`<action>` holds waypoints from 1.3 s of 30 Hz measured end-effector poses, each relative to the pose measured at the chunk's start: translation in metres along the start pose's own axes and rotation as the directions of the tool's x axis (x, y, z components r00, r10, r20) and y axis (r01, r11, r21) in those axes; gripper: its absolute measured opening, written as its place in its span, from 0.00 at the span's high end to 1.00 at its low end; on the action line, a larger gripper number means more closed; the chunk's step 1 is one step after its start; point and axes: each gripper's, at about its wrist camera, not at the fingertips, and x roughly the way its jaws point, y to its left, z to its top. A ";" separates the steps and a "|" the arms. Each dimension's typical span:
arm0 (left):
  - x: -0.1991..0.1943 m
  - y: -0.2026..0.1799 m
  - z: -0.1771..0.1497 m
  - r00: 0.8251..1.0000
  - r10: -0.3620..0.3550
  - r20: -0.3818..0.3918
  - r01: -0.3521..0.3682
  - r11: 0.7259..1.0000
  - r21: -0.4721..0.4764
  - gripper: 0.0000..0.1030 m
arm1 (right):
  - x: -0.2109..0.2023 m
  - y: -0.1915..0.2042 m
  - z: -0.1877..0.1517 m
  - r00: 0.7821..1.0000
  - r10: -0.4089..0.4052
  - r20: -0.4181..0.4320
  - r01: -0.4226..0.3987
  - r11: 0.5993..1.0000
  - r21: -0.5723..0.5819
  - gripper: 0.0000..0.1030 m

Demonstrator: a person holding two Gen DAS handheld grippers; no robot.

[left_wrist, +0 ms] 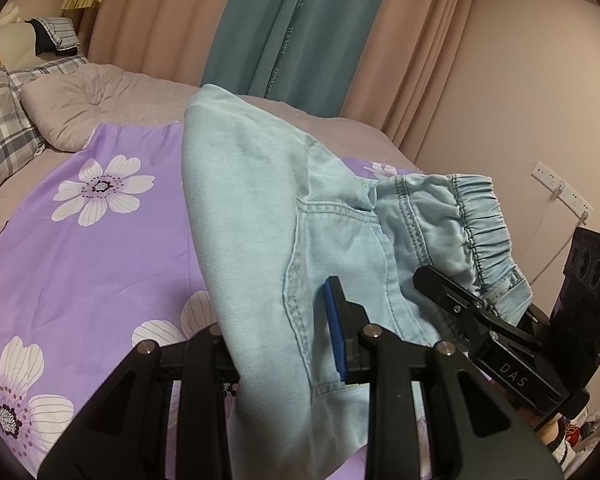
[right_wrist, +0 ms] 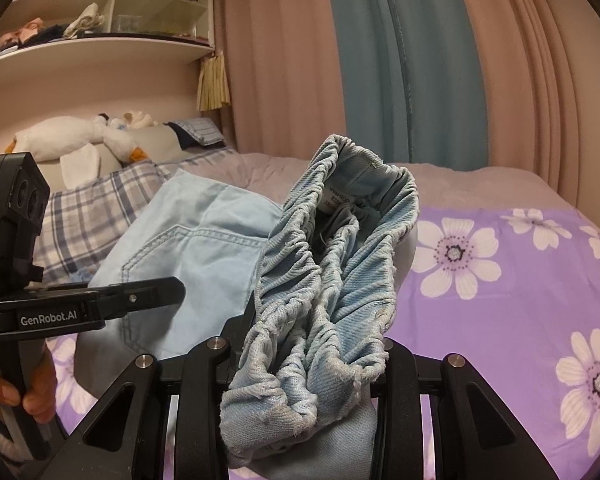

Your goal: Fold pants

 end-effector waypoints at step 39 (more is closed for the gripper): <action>0.107 0.032 -0.006 0.985 0.067 -0.160 -0.075 0.996 -0.045 0.74 | 0.085 -0.013 -0.022 0.988 -0.028 -0.152 0.041 0.996 0.084 0.65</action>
